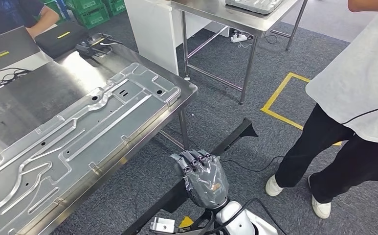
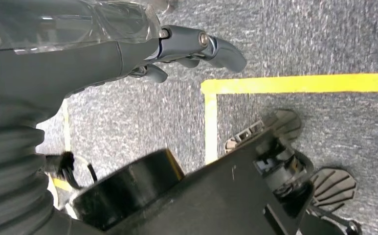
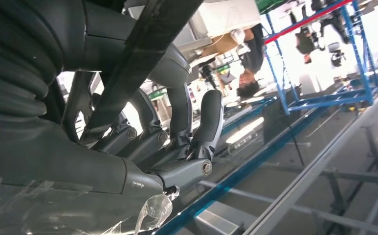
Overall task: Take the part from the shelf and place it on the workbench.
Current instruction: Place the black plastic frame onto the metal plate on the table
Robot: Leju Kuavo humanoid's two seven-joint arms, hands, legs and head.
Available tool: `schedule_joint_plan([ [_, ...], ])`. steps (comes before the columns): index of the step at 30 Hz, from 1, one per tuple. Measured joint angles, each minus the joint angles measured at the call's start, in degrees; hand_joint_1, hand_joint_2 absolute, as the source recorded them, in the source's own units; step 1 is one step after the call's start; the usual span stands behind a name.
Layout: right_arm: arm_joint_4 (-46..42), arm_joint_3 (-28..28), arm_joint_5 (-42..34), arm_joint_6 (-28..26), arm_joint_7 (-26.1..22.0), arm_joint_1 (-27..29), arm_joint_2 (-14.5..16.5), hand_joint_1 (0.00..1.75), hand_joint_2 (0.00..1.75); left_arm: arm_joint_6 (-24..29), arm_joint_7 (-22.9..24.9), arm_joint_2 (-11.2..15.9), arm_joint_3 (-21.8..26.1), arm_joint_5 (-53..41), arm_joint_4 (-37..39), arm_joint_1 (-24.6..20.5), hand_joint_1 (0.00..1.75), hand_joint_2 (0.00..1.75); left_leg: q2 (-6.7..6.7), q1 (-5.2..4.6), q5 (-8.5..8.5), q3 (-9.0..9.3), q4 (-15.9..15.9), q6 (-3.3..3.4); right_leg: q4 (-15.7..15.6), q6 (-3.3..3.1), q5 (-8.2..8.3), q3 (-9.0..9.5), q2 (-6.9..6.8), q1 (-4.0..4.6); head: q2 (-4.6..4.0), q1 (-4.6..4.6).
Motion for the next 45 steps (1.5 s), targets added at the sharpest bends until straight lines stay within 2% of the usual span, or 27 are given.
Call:
schedule_joint_plan([
  [2,0.0,-0.01,0.04,0.0,-0.04,0.02,0.01,1.75,1.75,0.0,-0.01,0.0,0.0,-0.03,-0.01,-0.15,0.0,1.75,1.95,-0.12,-3.42,-3.32,6.98,-0.12,-0.03,-0.63,-0.13,0.1,-1.02,0.3,0.0,-0.02],
  [3,0.0,-0.01,0.05,0.0,-0.04,0.07,0.0,1.75,1.75,-0.01,-0.02,-0.01,0.0,-0.07,-0.01,-0.19,0.0,1.75,2.18,-0.14,-5.22,-5.57,11.4,-0.12,-0.03,-0.87,-0.24,0.12,-1.61,0.46,0.0,-0.02],
  [4,0.0,-0.01,0.07,0.0,-0.04,0.13,-0.01,1.75,1.75,-0.01,-0.02,-0.01,0.0,-0.11,-0.01,-0.16,0.0,1.75,2.24,-0.15,-6.33,-7.45,14.9,-0.09,-0.03,-1.06,-0.35,0.17,-2.17,0.61,0.0,-0.02],
  [5,0.0,0.0,0.08,0.0,-0.04,0.17,-0.01,1.75,1.75,-0.01,-0.02,-0.02,0.0,-0.16,-0.01,-0.07,0.0,1.75,2.28,-0.16,-6.39,-8.42,16.51,-0.01,-0.03,-1.23,-0.48,0.27,-2.75,0.75,0.0,-0.02],
  [6,0.0,0.01,0.08,-0.01,-0.02,0.19,-0.01,1.75,1.75,-0.01,-0.02,-0.02,0.0,-0.2,-0.01,0.01,0.0,1.75,2.4,-0.19,-5.29,-8.14,15.58,0.15,-0.02,-1.35,-0.61,0.44,-3.3,0.89,0.0,-0.02],
  [7,0.0,0.01,0.09,-0.01,0.01,0.19,0.0,1.75,1.75,-0.01,-0.02,0.0,0.0,-0.26,-0.01,0.03,0.0,1.75,2.82,-0.31,-3.24,-6.61,12.16,0.44,-0.02,-1.4,-0.77,0.7,-3.8,1.01,0.0,-0.02],
  [9,0.0,-0.02,0.09,-0.02,0.04,0.17,0.01,1.75,1.75,-0.02,-0.02,0.07,0.0,-0.36,0.0,-0.12,0.0,1.75,5.0,-1.02,0.74,-2.43,3.26,1.34,0.01,-1.26,-1.2,1.25,-4.81,1.35,0.0,-0.02],
  [11,0.0,-0.07,0.1,-0.02,0.08,0.18,0.0,1.75,1.75,-0.02,-0.05,0.14,0.0,-0.42,0.0,-0.37,0.0,1.75,6.4,-1.75,2.02,-0.55,-1.14,1.88,0.04,-0.83,-1.59,1.55,-5.85,1.57,0.0,-0.01],
  [13,-0.01,-0.12,0.12,-0.02,0.1,0.15,0.08,1.75,1.75,-0.02,-0.08,0.15,0.0,-0.44,-0.01,-0.35,0.0,1.75,5.47,-1.9,1.99,-0.65,-1.56,1.97,-0.09,-0.29,-1.84,1.75,-6.92,1.58,0.0,0.01],
  [15,-0.01,-0.17,0.13,-0.05,0.1,0.1,0.13,1.75,1.75,-0.02,-0.07,0.17,0.0,-0.45,0.0,-0.19,0.0,1.75,4.24,-1.53,2.36,-0.31,-2.16,2.22,1.09,0.29,-2.94,1.51,-5.73,1.39,0.0,0.03],
  [17,-0.01,-0.25,0.14,-0.13,0.11,0.16,0.01,1.75,1.75,-0.02,-0.07,0.15,0.0,-0.45,0.0,-0.24,0.0,1.75,3.1,-1.13,2.63,0.06,-2.55,2.53,6.78,0.69,-6.08,-1.03,-3.09,1.19,0.0,0.07],
  [19,0.02,-0.28,0.14,-0.17,0.12,0.39,-0.14,1.75,1.75,-0.04,-0.08,0.07,0.0,-0.45,-0.01,-0.32,0.0,1.75,1.86,-1.06,2.61,0.08,-2.52,2.7,14.53,0.96,-9.06,-5.08,-2.04,1.14,0.0,0.08],
  [20,0.04,-0.28,0.14,-0.17,0.12,0.51,-0.2,1.75,1.75,-0.07,-0.08,0.02,0.0,-0.45,-0.01,-0.28,0.0,1.75,1.17,-1.02,2.58,0.09,-2.48,2.68,16.61,1.1,-9.26,-6.38,-1.93,1.08,0.0,0.08],
  [21,0.05,-0.28,0.14,-0.17,0.12,0.58,-0.25,1.75,1.75,-0.09,-0.08,0.02,0.0,-0.45,-0.01,-0.21,0.0,1.75,0.46,-0.93,2.53,0.15,-2.42,2.61,16.25,1.24,-8.23,-6.53,-1.87,0.97,0.0,0.08],
  [24,0.07,-0.28,0.17,-0.1,0.12,0.59,-0.33,1.75,1.75,-0.1,-0.08,0.02,0.0,-0.47,-0.01,-0.14,0.0,1.75,-1.15,-0.57,2.3,0.37,-2.18,2.25,9.11,1.64,-3.33,-3.66,-1.4,0.51,0.0,0.08],
  [27,0.05,-0.28,0.18,-0.09,0.12,0.58,-0.33,1.75,1.75,-0.1,-0.08,0.02,0.0,-0.48,-0.01,-0.15,0.0,1.75,-1.37,-0.51,2.23,0.4,-2.11,2.16,7.56,1.73,-2.5,-2.95,-1.19,0.41,0.0,0.08],
  [29,0.06,-0.3,0.24,0.16,0.11,0.45,-0.4,1.75,1.75,-0.09,-0.08,0.04,0.0,-0.5,-0.01,-0.26,0.0,1.75,-2.2,-0.56,1.95,0.07,-1.63,1.51,3.99,1.75,-1.68,-1.32,0.67,0.14,0.0,0.09],
  [31,0.07,-0.33,0.44,0.75,0.1,0.07,-0.45,1.75,1.75,-0.08,-0.08,0.06,0.0,-0.51,-0.01,-0.16,0.0,1.75,-3.16,-0.39,1.72,-0.52,-1.15,0.53,0.83,0.82,-0.92,0.06,1.32,0.07,0.0,0.08],
  [33,0.07,-0.38,0.6,1.32,0.1,-0.32,-0.43,1.75,1.75,-0.08,-0.07,0.06,0.0,-0.49,-0.01,-0.08,0.0,1.75,-1.06,-0.29,0.13,-2.08,1.73,0.03,0.76,-0.47,-0.79,0.03,-0.39,0.32,0.0,0.04],
  [35,0.07,-0.42,0.64,1.77,0.05,-0.46,-0.44,1.75,1.75,-0.07,-0.08,0.05,0.0,-0.47,-0.01,-0.27,0.0,1.75,1.75,-0.43,-3.55,-5.81,9.55,-0.14,0.74,-0.99,-0.89,0.05,-1.69,0.6,0.0,0.01],
  [37,0.07,-0.43,0.72,2.28,0.02,-0.48,-0.49,1.75,1.75,-0.06,-0.08,0.02,0.0,-0.44,-0.01,-0.25,0.0,1.75,2.32,-0.44,-5.86,-9.27,16.49,-0.07,0.75,-1.24,-1.04,0.07,-3.1,0.91,0.0,0.02],
  [38,0.07,-0.43,0.78,2.54,0.02,-0.53,-0.5,1.75,1.75,-0.06,-0.08,0.01,0.0,-0.43,-0.01,-0.17,0.0,1.75,2.42,-0.49,-5.54,-9.58,17.02,0.07,0.75,-1.32,-1.12,0.14,-3.77,1.03,0.0,0.02],
  [39,0.07,-0.43,0.91,2.82,0.05,-0.64,-0.51,1.75,1.75,-0.06,-0.08,0.0,0.0,-0.42,-0.01,-0.1,0.0,1.75,2.67,-0.59,-4.17,-8.58,14.99,0.34,0.75,-1.37,-1.22,0.26,-4.43,1.16,0.0,0.02],
  [40,0.06,-0.43,1.06,3.14,0.09,-0.83,-0.51,1.75,1.75,-0.06,-0.09,0.0,0.0,-0.41,-0.01,-0.09,0.0,1.75,3.45,-0.83,-2.18,-6.56,10.98,0.8,0.74,-1.39,-1.34,0.45,-5.03,1.27,0.0,0.02],
  [42,-0.07,-0.46,1.55,4.15,0.21,-1.41,-0.57,1.75,1.75,-0.06,-0.15,0.01,0.01,-0.42,-0.01,-0.31,0.0,1.75,6.25,-1.68,0.88,-2.35,2.6,1.8,0.76,-1.21,-1.66,0.76,-6.09,1.59,0.0,0.02],
  [44,-0.45,-0.55,2.19,5.71,0.29,-2.09,-0.82,1.75,1.75,-0.06,-0.22,-0.03,0.03,-0.44,-0.02,-0.53,0.0,1.75,7.54,-2.34,1.52,-0.93,-0.69,2.13,0.76,-0.87,-1.96,0.9,-7.12,1.84,0.0,0.05],
  [45,-0.71,-0.59,2.52,6.6,0.27,-2.49,-0.95,1.75,1.75,-0.06,-0.25,-0.06,0.03,-0.45,-0.02,-0.5,0.0,1.75,6.97,-2.4,1.56,-1.0,-0.89,2.06,0.69,-0.68,-2.06,0.99,-7.7,1.9,0.0,0.05],
])
